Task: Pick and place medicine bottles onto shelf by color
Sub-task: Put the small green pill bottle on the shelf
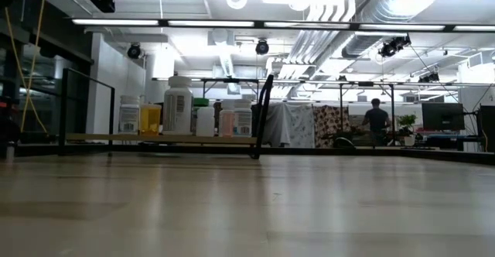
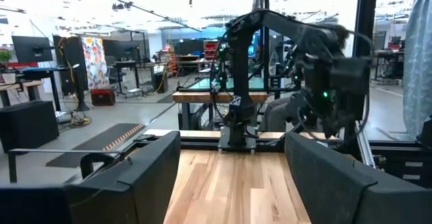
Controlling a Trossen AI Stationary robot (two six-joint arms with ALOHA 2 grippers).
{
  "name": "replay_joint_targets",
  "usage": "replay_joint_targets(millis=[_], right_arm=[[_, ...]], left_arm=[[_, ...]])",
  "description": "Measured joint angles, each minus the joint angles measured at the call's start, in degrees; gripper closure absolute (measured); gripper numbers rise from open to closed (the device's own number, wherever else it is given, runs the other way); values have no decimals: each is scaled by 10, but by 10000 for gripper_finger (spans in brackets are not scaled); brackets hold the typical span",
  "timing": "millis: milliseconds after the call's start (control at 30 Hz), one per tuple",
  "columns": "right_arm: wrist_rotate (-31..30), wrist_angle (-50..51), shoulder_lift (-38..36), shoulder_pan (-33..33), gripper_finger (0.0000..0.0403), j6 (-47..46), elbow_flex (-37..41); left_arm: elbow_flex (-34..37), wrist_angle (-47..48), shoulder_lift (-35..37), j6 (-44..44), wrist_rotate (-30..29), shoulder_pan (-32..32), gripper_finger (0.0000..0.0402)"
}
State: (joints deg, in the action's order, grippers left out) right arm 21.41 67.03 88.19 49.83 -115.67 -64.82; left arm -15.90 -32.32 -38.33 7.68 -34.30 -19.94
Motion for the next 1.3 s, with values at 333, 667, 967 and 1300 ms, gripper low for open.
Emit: replay_joint_targets(millis=[333,667,967,1300], right_arm=[[54,-16,94,5,124,38,0],[85,-15,144,8,124,80,0],[91,12,149,32,124,56,1],[53,6,149,39,124,51,1]], left_arm=[[0,0,0,0,0,0,145],[0,3,0,0,0,0,145],[0,10,0,0,0,0,145],[0,13,0,0,0,0,145]])
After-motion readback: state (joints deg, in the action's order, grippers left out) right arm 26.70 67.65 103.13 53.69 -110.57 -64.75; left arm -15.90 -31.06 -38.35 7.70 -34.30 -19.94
